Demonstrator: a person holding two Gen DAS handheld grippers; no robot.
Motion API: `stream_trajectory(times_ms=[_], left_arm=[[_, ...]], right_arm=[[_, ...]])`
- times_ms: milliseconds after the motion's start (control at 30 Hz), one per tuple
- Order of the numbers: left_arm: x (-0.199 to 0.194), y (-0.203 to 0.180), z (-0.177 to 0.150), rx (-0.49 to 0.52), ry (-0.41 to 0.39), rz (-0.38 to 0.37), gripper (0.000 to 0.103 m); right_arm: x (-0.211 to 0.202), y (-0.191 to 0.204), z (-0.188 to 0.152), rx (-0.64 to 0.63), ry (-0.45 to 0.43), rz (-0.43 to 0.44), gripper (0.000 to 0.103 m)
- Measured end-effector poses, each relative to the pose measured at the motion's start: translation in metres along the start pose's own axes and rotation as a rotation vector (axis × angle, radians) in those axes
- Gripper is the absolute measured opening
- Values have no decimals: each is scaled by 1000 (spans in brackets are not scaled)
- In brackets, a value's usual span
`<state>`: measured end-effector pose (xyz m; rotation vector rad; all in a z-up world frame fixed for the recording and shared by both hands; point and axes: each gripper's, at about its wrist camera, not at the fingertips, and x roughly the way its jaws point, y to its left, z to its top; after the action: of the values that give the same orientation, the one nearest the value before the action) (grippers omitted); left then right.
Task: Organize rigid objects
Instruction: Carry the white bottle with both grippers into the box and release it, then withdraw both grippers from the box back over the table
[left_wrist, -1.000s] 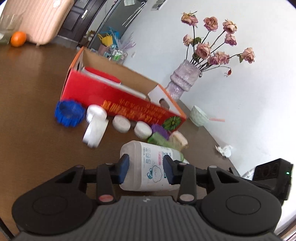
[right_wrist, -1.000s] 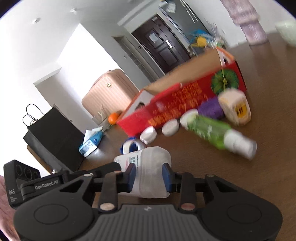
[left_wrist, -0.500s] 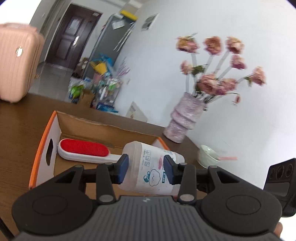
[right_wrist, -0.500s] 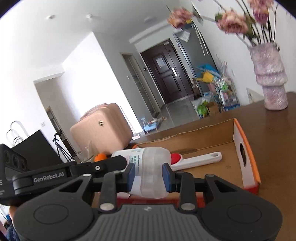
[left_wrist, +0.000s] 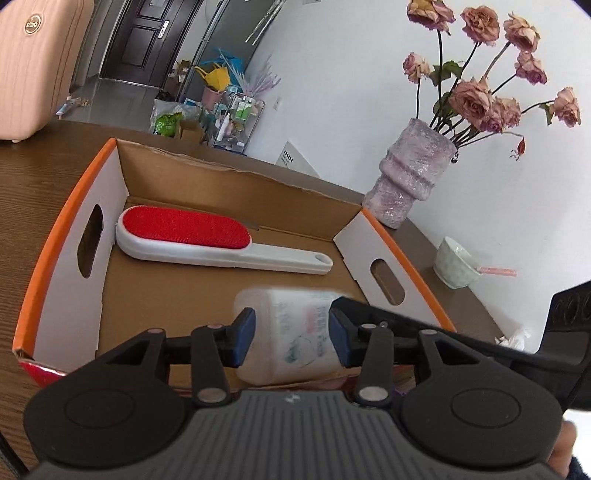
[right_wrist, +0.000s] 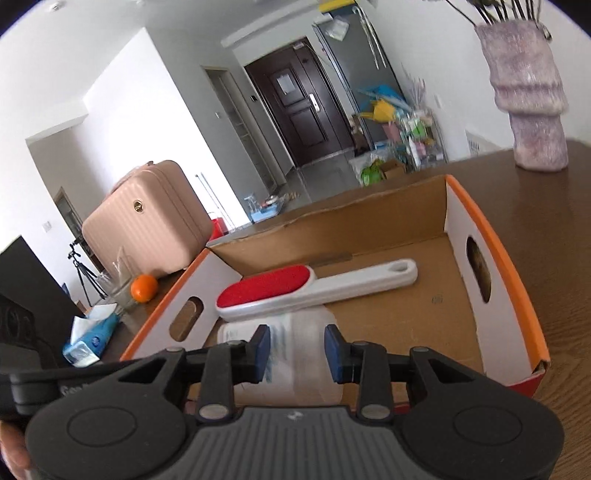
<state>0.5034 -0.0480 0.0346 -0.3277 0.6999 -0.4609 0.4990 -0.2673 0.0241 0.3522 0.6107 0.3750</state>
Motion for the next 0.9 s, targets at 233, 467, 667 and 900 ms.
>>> stream_trajectory(times_ms=[233, 467, 667, 900], left_arm=[[-27, -15, -8, 137, -66, 110, 63], [-103, -20, -51, 224, -213, 230, 82], [-164, -14, -112, 225, -289, 323, 88], [-211, -23, -166, 249, -300, 336, 95]], right_arm=[[-19, 7, -7, -66, -54, -31, 36], [-64, 16, -28, -131, -169, -97, 40], [-122, 29, -72, -185, -220, -155, 50], [-180, 54, -131, -304, -236, -223, 64]])
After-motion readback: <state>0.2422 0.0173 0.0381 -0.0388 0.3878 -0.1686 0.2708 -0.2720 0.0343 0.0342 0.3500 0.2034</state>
